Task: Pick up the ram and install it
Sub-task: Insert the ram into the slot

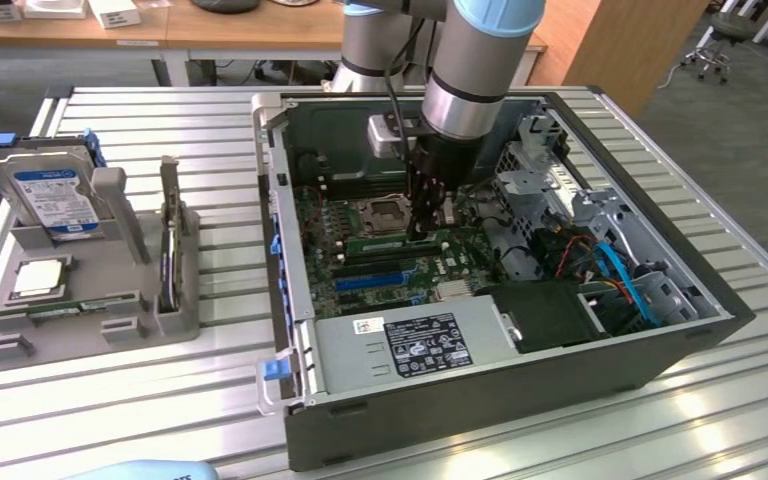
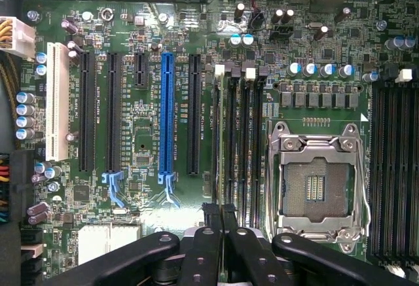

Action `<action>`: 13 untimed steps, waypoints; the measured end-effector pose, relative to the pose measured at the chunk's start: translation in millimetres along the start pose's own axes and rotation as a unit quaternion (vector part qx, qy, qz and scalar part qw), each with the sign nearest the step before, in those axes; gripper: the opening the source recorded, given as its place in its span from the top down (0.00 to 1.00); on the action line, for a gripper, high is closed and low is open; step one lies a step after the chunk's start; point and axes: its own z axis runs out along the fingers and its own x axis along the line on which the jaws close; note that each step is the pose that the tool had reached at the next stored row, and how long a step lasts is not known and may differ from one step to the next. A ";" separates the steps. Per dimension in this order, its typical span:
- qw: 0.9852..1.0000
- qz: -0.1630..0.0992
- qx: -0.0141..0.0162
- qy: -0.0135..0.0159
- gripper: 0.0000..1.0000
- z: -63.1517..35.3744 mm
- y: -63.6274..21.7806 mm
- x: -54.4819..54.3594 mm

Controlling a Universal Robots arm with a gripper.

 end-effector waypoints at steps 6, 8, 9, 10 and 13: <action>1.000 0.000 0.000 0.000 0.89 0.5 0.0 0.1; 1.000 0.000 0.000 0.000 0.89 0.5 0.0 0.1; 1.000 0.000 0.000 0.000 0.89 0.7 0.0 0.1; 1.000 0.000 0.000 0.000 0.89 1.2 -0.1 0.0; 1.000 0.000 0.000 0.000 0.89 1.4 -0.1 0.1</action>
